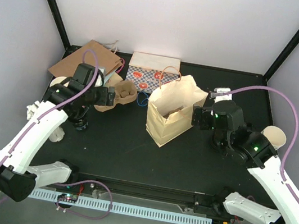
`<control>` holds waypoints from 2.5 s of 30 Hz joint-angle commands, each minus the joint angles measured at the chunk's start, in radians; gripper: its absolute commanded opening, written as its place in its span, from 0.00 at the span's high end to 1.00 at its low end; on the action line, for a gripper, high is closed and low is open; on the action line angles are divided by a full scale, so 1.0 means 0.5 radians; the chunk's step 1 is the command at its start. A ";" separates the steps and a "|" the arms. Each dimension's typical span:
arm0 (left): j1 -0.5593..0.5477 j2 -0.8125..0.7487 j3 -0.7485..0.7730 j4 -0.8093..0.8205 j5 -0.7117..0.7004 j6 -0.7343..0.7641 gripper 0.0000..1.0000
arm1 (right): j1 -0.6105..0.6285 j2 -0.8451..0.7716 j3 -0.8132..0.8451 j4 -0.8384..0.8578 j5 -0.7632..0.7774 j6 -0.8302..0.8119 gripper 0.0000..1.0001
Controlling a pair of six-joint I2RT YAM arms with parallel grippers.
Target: Pack the takeout coffee
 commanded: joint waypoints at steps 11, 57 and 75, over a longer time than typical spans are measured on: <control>0.515 -0.057 -0.037 -0.059 -0.555 0.113 0.35 | -0.015 -0.174 -0.068 -0.048 -0.031 0.105 0.00; 0.995 0.645 0.331 -0.166 -0.233 0.250 0.98 | -0.013 -0.220 -0.074 -0.050 -0.227 0.053 0.00; 0.919 0.404 0.520 -0.333 -0.472 0.192 0.99 | -0.014 -0.240 -0.074 -0.063 -0.226 0.054 0.00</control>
